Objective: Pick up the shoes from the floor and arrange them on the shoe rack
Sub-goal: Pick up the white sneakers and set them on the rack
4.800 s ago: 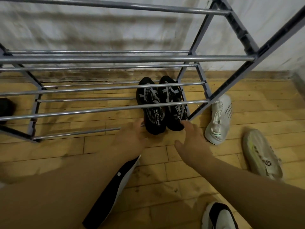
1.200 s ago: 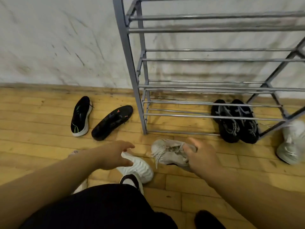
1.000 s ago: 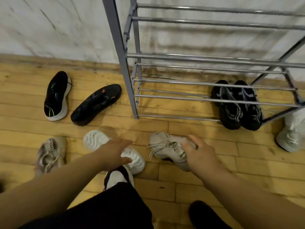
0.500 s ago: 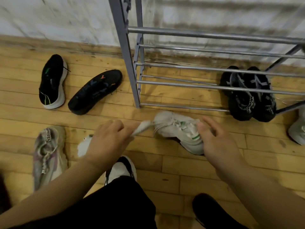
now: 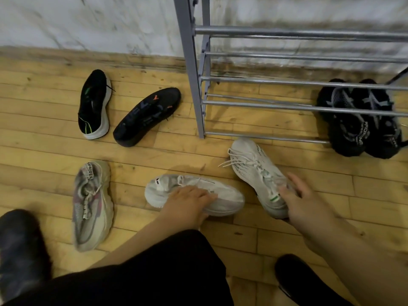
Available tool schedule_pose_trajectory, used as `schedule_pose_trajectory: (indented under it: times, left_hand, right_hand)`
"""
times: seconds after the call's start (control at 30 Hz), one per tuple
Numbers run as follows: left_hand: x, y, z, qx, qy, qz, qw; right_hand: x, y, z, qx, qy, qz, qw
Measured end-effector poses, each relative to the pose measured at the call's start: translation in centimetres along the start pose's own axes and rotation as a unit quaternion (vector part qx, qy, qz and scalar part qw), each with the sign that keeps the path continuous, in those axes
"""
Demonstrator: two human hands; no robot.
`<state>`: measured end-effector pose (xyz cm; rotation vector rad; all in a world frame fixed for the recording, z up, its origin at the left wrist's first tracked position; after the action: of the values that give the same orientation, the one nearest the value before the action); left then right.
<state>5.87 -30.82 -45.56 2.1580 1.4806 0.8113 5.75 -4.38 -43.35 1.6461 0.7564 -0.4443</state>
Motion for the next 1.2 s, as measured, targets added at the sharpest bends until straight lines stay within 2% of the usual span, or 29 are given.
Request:
schedule_pose_trajectory:
  times: [0.13, 0.27, 0.37, 0.47, 0.57, 0.67, 0.77, 0.97, 1.2]
  left_hand:
    - [-1.0, -0.2, -0.7, 0.008, -0.018, -0.022, 1.000]
    - [-0.7, -0.6, -0.5, 0.003, -0.052, 0.003, 0.999]
    - [-1.2, -0.4, -2.0, 0.049, -0.027, 0.014, 0.998]
    - [-3.4, 0.6, -4.9, 0.133, 0.016, -0.026, 0.991]
    - [-5.3, 2.1, -6.3, 0.136, 0.059, -0.094, 0.985]
    - [-5.4, 4.3, -7.3, 0.141, 0.207, -0.074, 0.965]
    - [-5.0, 7.7, -9.4, 0.176, 0.297, -0.065, 0.936]
    - [-3.2, 17.6, -16.3, 0.260, 0.345, -0.036, 0.901]
    - [-0.3, 32.1, -23.6, 0.414, 0.278, -0.008, 0.867]
  right_hand:
    - [-0.2, 0.2, 0.1, -0.005, -0.004, -0.002, 1.000]
    - [-0.8, 0.5, 0.1, -0.009, 0.000, -0.008, 1.000]
    - [-1.5, 1.1, 0.2, -0.007, -0.010, -0.010, 1.000]
    - [-3.1, 1.9, 1.0, -0.020, -0.031, -0.020, 0.999]
    - [-5.5, 3.2, 1.7, -0.027, -0.045, -0.031, 0.998]
    - [-7.9, 5.1, 1.9, -0.041, -0.052, -0.026, 0.997]
    - [-10.5, 7.7, 1.9, -0.072, -0.032, -0.022, 0.997]
    - [-19.7, 15.7, 1.4, -0.109, 0.033, -0.097, 0.989]
    - [-30.8, 27.0, 8.0, -0.212, 0.053, -0.193, 0.957]
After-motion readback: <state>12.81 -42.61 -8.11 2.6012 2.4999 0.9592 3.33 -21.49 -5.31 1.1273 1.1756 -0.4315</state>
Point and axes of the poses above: each hand's wrist, its own y-axis away from the middle knuckle, its own z-axis out of the palm, x = y × z, the point moved 10 cm from there along -y, towards the middle knuckle, and after that the axes turned 9 degrees about -x, right-handed, at the moved point
